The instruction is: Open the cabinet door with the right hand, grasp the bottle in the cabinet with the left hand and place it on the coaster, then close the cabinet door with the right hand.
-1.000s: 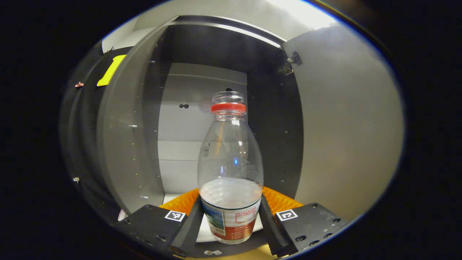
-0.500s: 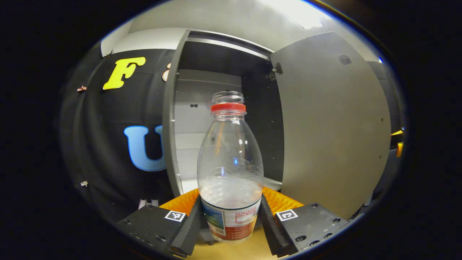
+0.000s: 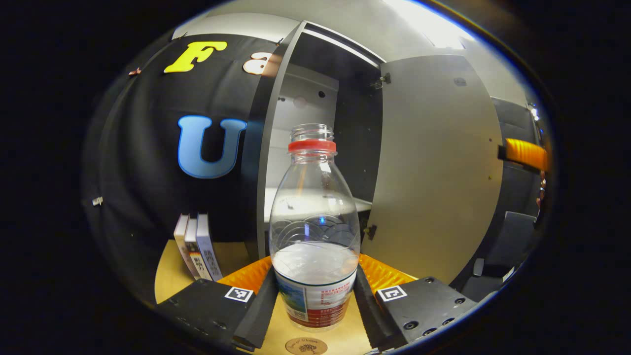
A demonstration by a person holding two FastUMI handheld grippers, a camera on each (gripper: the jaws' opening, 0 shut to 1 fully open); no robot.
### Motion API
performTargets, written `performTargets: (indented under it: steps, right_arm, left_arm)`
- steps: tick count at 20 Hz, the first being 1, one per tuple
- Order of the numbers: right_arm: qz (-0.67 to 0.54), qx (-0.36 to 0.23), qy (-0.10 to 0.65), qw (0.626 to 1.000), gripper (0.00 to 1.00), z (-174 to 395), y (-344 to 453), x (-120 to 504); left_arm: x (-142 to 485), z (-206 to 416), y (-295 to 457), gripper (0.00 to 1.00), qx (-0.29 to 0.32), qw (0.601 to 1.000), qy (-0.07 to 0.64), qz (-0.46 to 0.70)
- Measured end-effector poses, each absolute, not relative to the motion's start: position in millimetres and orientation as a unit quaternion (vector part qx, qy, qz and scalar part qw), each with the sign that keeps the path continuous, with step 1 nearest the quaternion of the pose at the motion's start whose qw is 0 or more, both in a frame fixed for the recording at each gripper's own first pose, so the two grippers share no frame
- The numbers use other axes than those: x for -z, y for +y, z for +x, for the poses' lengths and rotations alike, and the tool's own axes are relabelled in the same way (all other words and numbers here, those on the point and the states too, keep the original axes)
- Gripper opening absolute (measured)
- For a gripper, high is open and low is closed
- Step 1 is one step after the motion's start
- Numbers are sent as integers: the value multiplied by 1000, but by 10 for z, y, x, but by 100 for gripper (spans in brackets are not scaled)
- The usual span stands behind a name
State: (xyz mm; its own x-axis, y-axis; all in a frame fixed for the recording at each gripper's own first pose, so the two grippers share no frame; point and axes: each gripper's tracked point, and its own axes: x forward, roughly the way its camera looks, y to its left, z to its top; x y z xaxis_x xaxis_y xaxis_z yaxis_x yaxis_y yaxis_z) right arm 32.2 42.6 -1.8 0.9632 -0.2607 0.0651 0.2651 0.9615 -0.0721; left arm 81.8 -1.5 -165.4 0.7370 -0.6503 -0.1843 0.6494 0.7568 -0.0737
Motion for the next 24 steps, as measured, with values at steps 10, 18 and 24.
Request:
performTargets:
  steps: [10, 18, 24]
  right_arm:
    - [-6, 58, 44, 997, 97, 1084, 727, 1204]
    - [22, -9, 115, 993, 97, 1204, 1040, 1880]
    - [45, -32, 134, 989, 97, 1181, 1136, 1942]
  left_arm:
    - [3007, 561, 74, 77, 345, 936, 70, 16]
    - [3748, 513, 189, 77, 325, 941, 78, 49]
    - [3775, 494, 128, 81, 336, 938, 81, 23]
